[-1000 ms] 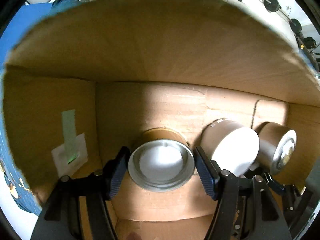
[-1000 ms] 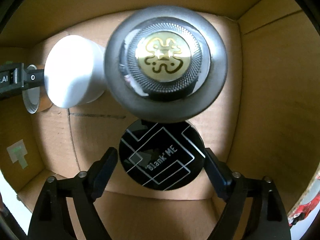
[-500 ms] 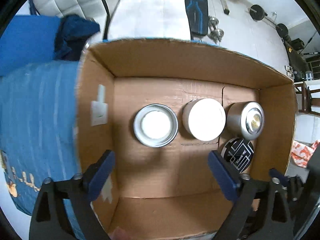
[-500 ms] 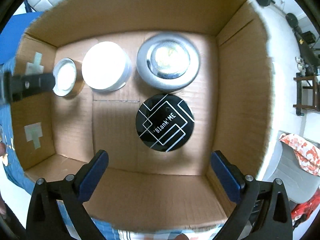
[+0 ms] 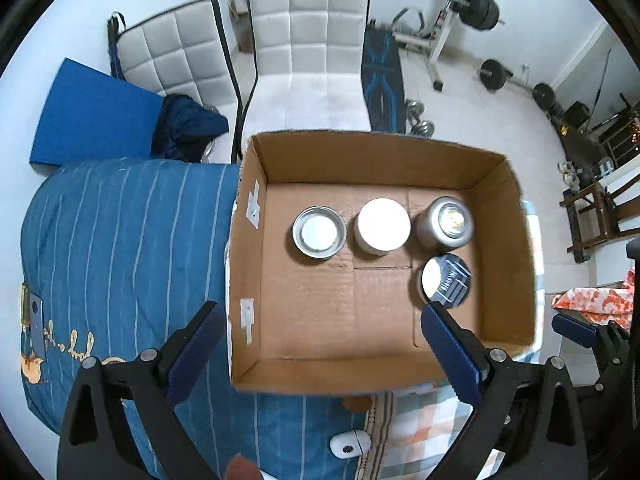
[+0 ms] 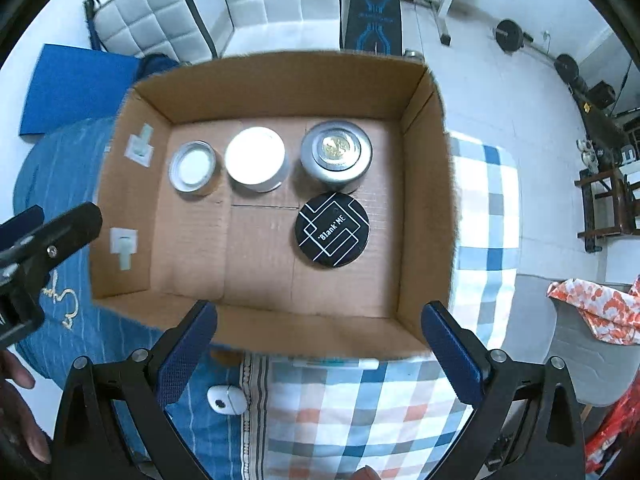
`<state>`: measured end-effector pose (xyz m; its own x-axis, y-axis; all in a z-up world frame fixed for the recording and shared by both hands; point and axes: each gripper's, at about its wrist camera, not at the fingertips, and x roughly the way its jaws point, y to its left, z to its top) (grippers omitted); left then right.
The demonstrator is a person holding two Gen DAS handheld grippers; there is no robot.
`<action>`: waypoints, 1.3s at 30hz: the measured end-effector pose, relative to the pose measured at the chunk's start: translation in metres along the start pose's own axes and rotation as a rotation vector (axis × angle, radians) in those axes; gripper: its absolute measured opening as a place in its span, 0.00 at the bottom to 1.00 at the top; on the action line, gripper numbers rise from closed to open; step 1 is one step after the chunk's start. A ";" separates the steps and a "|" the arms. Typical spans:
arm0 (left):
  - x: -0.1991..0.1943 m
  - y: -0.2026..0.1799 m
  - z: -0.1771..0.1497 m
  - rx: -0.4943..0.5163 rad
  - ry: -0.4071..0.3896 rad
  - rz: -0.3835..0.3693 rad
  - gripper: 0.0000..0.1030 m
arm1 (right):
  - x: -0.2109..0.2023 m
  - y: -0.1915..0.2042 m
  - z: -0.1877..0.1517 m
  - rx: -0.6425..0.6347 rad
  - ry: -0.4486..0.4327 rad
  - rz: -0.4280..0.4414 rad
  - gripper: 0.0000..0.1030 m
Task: Organize rigid objects
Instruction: 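Withdraw both tools from the box, then grasp the white spray bottle with the right tool while the left tool grasps the white round case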
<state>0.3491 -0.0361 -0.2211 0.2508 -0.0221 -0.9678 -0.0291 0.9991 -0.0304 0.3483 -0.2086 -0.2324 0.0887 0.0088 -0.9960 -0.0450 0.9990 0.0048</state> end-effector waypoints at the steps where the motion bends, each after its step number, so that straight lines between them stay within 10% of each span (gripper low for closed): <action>1: -0.008 0.002 -0.005 0.000 -0.014 -0.003 0.98 | -0.005 0.001 -0.004 -0.001 -0.010 0.000 1.00; 20: -0.097 -0.002 -0.081 0.006 -0.178 -0.016 0.98 | -0.082 0.001 -0.087 -0.011 -0.146 0.100 1.00; 27: -0.046 0.004 -0.111 -0.048 -0.082 0.063 0.98 | -0.002 -0.008 -0.104 -0.203 -0.037 0.031 1.00; 32: 0.026 0.008 -0.148 -0.127 0.051 0.108 0.98 | 0.069 -0.004 -0.112 -0.348 0.057 -0.054 0.65; 39: 0.087 0.010 -0.184 -0.179 0.173 0.139 0.98 | 0.129 0.012 -0.113 -0.549 0.032 -0.154 0.65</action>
<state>0.1924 -0.0344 -0.3513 0.0642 0.0936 -0.9935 -0.2262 0.9710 0.0769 0.2473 -0.2009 -0.3707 0.1053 -0.1447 -0.9839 -0.5456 0.8188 -0.1788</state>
